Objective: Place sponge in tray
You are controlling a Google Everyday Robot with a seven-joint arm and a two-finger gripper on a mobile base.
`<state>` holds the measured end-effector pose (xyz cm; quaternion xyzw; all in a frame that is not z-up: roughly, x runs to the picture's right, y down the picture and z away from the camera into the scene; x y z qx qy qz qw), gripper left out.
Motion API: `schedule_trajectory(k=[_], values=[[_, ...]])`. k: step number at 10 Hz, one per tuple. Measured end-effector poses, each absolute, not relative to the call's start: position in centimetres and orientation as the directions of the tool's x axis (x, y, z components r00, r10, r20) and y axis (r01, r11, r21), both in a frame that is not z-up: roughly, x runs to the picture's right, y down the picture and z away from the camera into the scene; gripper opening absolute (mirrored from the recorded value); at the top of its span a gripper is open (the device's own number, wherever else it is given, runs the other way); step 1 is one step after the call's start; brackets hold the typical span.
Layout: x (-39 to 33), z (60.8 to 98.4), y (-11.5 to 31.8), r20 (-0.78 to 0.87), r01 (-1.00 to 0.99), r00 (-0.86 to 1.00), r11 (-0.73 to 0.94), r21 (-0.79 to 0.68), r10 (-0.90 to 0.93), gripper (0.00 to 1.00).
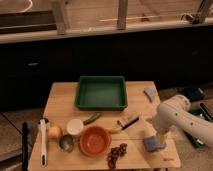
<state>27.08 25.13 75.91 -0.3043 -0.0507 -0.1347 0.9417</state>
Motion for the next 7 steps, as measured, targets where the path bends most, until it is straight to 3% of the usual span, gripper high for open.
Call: schedule_trajectory(k=[7], values=[[27.1, 76.3, 27.4, 0.179, 0.281, 0.96, 0.789, -0.546, -0.217, 0.8]])
